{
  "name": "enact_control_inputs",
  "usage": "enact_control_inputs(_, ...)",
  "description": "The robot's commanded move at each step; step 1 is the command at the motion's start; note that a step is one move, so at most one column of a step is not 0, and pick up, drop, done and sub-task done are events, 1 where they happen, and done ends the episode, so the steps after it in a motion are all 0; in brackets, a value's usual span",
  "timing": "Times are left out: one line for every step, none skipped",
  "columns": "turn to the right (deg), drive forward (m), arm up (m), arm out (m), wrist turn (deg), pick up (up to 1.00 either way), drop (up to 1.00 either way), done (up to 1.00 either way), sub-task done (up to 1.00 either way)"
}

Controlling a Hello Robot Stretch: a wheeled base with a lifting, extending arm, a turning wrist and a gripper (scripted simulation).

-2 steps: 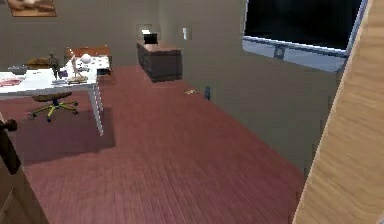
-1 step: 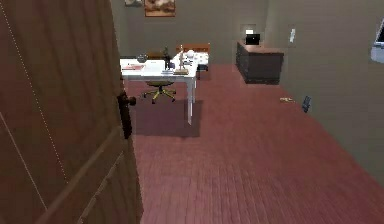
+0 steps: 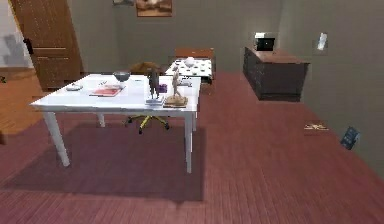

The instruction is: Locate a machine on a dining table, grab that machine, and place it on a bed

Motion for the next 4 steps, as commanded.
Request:
enact_control_inputs(0.0,0.25,0.00,0.00,0.0,0.00,0.00,0.00,0.00)
enact_control_inputs(-18.0,0.00,0.00,0.00,0.0,0.00,0.00,0.00,0.00)
enact_control_inputs(0.0,0.45,0.00,0.00,0.0,0.00,0.00,0.00,0.00)
enact_control_inputs(-45.0,0.00,0.00,0.00,0.0,0.00,0.00,0.00,0.00)
